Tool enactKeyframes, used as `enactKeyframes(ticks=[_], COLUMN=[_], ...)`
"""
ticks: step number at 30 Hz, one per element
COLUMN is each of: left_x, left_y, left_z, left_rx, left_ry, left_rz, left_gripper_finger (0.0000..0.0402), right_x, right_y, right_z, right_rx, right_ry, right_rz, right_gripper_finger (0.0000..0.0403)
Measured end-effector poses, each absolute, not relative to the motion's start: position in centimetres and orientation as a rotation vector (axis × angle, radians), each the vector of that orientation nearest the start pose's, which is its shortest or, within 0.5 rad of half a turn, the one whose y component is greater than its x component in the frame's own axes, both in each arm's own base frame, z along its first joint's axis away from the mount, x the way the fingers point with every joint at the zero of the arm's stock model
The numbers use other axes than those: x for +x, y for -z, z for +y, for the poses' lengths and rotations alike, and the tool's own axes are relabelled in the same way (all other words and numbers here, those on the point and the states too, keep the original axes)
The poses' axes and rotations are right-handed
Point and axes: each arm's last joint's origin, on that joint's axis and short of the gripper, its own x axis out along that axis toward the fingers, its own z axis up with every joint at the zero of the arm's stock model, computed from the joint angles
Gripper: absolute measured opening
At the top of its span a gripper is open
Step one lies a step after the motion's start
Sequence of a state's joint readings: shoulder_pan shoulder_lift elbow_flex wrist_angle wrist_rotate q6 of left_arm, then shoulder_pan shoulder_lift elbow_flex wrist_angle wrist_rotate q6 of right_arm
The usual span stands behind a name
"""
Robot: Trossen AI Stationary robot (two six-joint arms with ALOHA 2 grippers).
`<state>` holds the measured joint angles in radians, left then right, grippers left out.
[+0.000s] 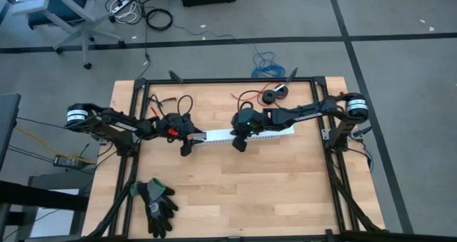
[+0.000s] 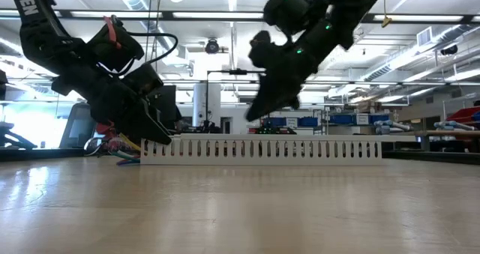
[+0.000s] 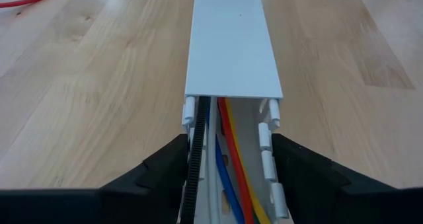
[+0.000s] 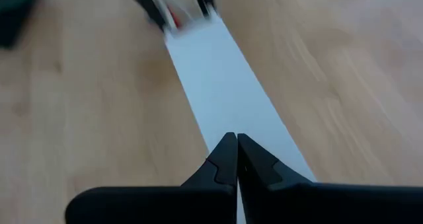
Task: Ziptie cables
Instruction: Close the white cable duct cover
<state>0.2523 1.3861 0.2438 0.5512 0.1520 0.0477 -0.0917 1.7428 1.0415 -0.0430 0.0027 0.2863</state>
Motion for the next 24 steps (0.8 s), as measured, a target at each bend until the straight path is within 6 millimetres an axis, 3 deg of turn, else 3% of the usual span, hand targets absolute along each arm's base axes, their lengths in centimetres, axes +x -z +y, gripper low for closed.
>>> enactKeyframes(ticks=[4,7,16,20,24], left_x=[20.2,20.2,20.2,20.2,20.3], left_y=[-11.1,-11.1,-11.1,-11.1,-11.3], left_z=[4.8,4.8,4.8,4.8,4.8], left_rx=[-0.073,-0.073,-0.071,-0.07,-0.064], left_ry=[-0.084,-0.084,-0.085,-0.085,-0.09], left_rz=[0.581,0.582,0.579,0.569,0.54], left_gripper_finger=[0.0219,0.0219,0.0219,0.0219,0.0219], right_x=[34.3,34.3,39.7,41.8,42.6], right_y=[-18.7,-18.0,-13.6,-13.4,-13.8], right_z=[-3.1,-3.0,-4.2,-4.5,-4.6], right_rx=[0.339,0.368,0.439,0.397,0.366], right_ry=[0.267,0.281,0.113,0.085,0.064], right_rz=[0.874,0.91,0.735,0.719,0.706], right_gripper_finger=[0.0,0.0,0.0,0.0,0.0])
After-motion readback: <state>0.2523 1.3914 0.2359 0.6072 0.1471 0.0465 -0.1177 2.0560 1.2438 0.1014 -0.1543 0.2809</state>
